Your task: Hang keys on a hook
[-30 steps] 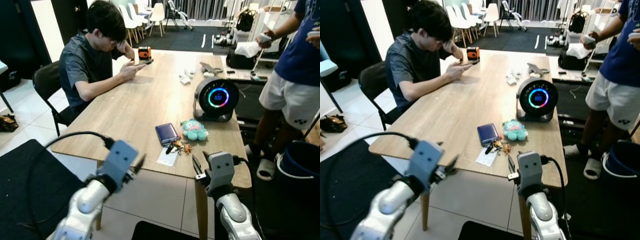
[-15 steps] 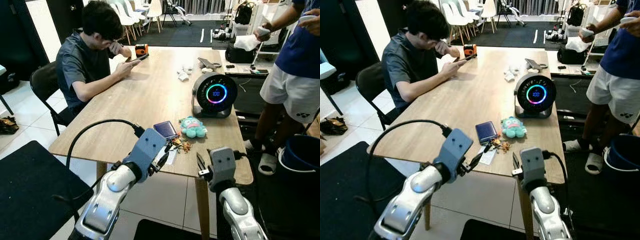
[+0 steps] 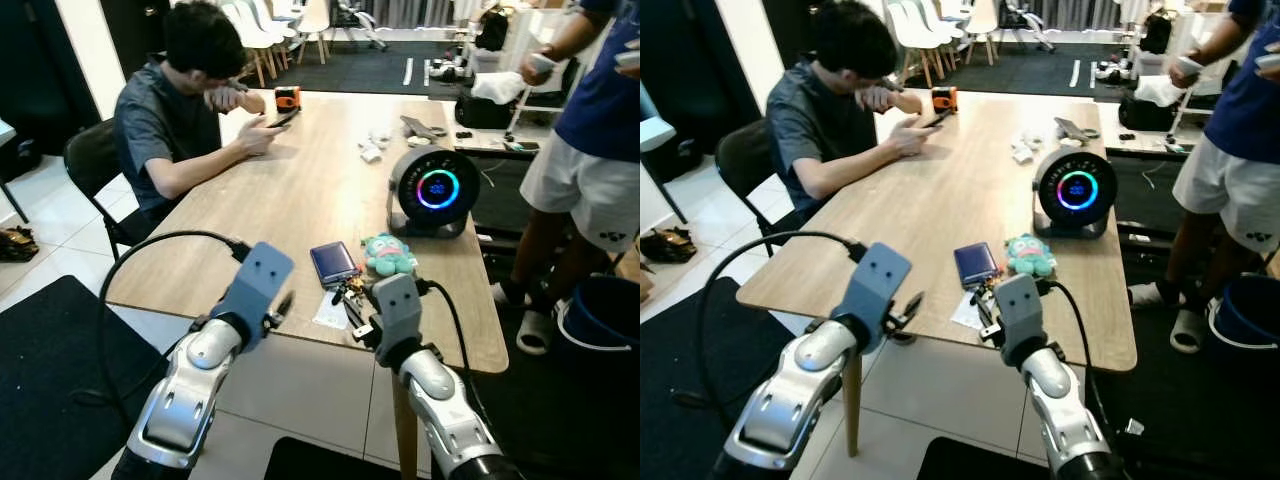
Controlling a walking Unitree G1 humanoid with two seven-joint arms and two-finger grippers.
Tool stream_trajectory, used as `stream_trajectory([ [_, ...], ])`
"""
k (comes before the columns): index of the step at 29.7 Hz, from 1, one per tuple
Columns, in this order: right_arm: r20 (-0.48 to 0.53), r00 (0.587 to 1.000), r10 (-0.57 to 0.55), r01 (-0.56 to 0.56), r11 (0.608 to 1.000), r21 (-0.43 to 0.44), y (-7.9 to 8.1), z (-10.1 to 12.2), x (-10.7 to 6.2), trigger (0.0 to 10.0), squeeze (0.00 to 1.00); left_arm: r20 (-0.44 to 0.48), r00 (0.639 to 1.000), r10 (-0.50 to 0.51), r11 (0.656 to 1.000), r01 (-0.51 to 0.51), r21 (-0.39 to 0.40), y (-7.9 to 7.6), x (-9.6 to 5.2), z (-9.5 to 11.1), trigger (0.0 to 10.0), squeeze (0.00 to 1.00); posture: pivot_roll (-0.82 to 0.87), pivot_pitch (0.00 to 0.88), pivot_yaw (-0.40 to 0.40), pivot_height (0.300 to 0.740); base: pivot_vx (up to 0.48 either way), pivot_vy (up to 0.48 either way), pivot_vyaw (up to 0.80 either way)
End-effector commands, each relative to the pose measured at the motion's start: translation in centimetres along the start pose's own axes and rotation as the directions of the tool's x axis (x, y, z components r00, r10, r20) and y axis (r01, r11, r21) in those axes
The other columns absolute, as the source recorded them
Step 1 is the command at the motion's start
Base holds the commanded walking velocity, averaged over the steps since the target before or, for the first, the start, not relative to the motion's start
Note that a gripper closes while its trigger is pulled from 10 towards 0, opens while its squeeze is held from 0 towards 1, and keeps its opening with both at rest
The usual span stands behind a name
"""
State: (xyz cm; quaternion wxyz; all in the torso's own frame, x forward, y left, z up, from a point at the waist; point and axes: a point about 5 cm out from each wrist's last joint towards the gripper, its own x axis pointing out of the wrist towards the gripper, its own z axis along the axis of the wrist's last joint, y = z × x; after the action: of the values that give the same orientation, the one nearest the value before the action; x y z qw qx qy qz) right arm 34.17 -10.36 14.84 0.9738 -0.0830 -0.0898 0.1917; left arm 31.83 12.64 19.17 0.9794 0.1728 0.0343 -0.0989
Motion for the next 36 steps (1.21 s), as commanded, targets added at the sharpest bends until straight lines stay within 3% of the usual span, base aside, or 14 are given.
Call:
stream_trajectory([
  [1,-0.010,1.000,0.012,-0.012,1.000,0.000,0.5,-0.3,0.2,10.0,0.00,-0.089,0.995,0.054,0.998,-0.057,-0.031,0.4,0.3,-1.4,10.0,0.00,0.14,0.127,0.013,0.740,0.000,0.000,0.00],
  [4,-0.009,1.000,0.023,-0.023,1.000,-0.009,0.6,-0.1,0.7,10.0,0.00,-0.121,0.991,0.055,0.996,-0.063,-0.064,1.1,0.0,-2.0,10.0,0.00,0.14,0.129,0.007,0.740,0.000,0.000,0.00],
  [9,-0.034,0.999,0.017,-0.018,0.999,-0.030,0.4,0.4,2.1,10.0,0.00,-0.095,0.993,0.071,0.997,-0.070,0.009,2.2,-0.6,-2.1,10.0,0.00,0.15,0.138,0.003,0.740,0.000,0.000,0.00],
  [17,-0.159,0.987,0.009,0.000,0.999,0.053,-1.2,0.2,3.9,10.0,0.00,-0.036,0.998,0.047,0.998,-0.046,0.039,1.6,-0.6,-1.4,10.0,0.00,0.15,0.142,-0.004,0.740,0.000,0.000,0.00],
  [20,-0.214,0.977,0.005,0.009,0.998,0.063,-2.7,0.5,4.5,10.0,0.00,-0.014,1.000,0.028,0.998,-0.027,0.049,1.1,-1.0,-1.2,10.0,0.00,0.15,0.144,-0.017,0.740,0.000,0.000,0.00],
  [24,-0.283,0.957,0.066,-0.047,0.996,0.075,-2.7,0.1,4.8,10.0,0.00,-0.010,1.000,0.023,0.999,-0.022,0.050,0.7,-1.4,-1.4,10.0,0.00,0.15,0.144,-0.029,0.740,0.000,0.000,0.00],
  [28,-0.305,0.949,0.084,-0.074,0.996,0.043,-2.5,-0.2,4.8,10.0,0.00,-0.010,1.000,0.028,0.999,-0.028,0.044,0.6,-1.5,-1.5,10.0,0.00,0.16,0.148,-0.037,0.740,0.000,0.000,0.00],
  [36,-0.331,0.939,0.090,-0.074,0.995,0.061,-2.1,-1.1,4.5,10.0,0.00,-0.018,0.999,0.035,0.998,-0.035,0.045,0.8,-1.8,-1.7,10.0,0.00,0.17,0.172,-0.027,0.740,0.000,0.000,0.00],
])
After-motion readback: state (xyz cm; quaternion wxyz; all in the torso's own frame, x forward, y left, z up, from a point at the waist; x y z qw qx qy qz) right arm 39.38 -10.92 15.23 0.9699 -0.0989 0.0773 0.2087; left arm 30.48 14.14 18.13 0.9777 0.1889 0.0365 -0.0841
